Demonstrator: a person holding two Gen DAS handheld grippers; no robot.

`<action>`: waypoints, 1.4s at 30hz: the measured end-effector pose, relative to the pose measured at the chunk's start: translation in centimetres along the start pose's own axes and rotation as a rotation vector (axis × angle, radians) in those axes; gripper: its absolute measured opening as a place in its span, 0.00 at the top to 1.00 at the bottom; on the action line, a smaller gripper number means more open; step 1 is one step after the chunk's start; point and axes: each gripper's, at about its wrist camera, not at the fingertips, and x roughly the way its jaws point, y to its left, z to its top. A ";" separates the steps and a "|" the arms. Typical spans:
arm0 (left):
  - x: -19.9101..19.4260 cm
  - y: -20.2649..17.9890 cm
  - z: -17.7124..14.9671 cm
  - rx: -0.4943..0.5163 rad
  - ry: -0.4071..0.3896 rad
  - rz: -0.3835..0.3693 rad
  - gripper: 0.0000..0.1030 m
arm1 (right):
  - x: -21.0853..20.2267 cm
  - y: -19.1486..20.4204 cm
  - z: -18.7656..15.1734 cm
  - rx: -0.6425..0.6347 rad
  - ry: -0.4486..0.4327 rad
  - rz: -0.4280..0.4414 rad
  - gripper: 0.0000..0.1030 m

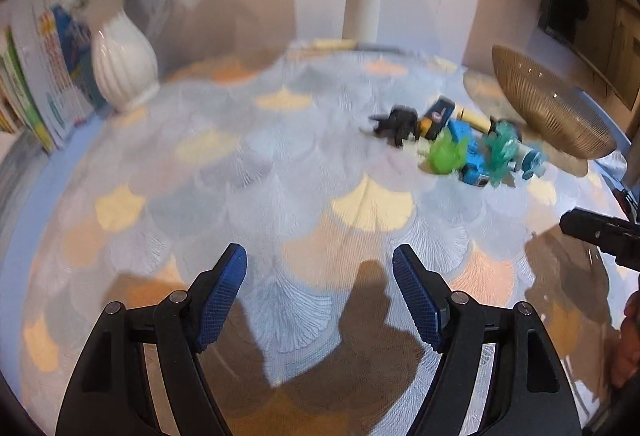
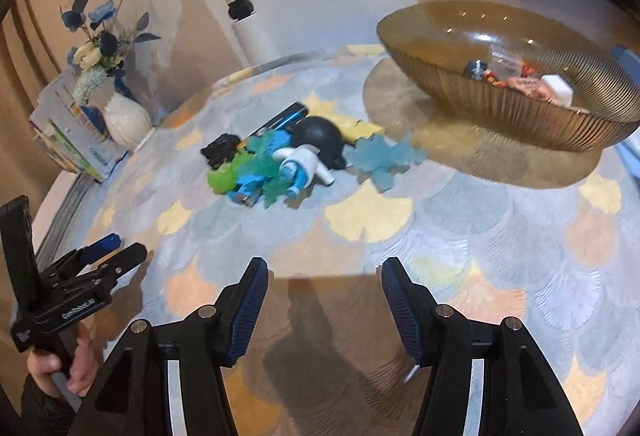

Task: Organize rigid objects
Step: 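Return both tools to the cluster of items on the table, then grasp the black dragon figurine with the left tool while the right tool grasps the translucent blue figure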

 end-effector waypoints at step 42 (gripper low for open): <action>8.7 -4.5 8.8 0.183 0.056 -0.164 0.52 | 4.8 -1.9 6.3 -0.056 0.000 -0.210 0.44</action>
